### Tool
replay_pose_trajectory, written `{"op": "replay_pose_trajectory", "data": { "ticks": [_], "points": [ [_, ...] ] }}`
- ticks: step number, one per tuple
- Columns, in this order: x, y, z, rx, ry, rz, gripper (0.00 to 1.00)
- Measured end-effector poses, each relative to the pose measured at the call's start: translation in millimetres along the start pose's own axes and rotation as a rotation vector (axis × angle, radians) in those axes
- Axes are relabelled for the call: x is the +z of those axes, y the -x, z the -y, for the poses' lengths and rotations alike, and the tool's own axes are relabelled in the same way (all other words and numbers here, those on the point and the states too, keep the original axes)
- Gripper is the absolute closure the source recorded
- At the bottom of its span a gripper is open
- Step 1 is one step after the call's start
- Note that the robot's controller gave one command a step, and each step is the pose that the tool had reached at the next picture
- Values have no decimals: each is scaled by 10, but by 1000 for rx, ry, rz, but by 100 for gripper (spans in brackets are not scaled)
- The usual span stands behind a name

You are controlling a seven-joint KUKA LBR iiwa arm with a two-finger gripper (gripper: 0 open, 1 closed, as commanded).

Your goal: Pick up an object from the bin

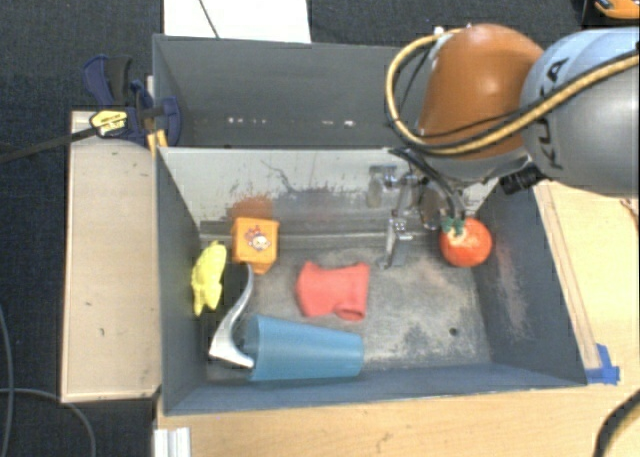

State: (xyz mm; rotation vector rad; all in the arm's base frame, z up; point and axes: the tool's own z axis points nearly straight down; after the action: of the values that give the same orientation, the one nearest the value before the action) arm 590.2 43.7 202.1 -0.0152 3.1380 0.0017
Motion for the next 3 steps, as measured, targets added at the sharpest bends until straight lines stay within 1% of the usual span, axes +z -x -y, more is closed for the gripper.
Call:
{"op": "replay_pose_trajectory", "data": {
  "ticks": [1, 2, 3],
  "points": [
    [435, -82, -188, 81, 0, 5, 0],
    [770, -149, -477, 74, -1, -3, 0],
    [1115, -228, -492, 184, 1, 1, 0]
  ]
}}
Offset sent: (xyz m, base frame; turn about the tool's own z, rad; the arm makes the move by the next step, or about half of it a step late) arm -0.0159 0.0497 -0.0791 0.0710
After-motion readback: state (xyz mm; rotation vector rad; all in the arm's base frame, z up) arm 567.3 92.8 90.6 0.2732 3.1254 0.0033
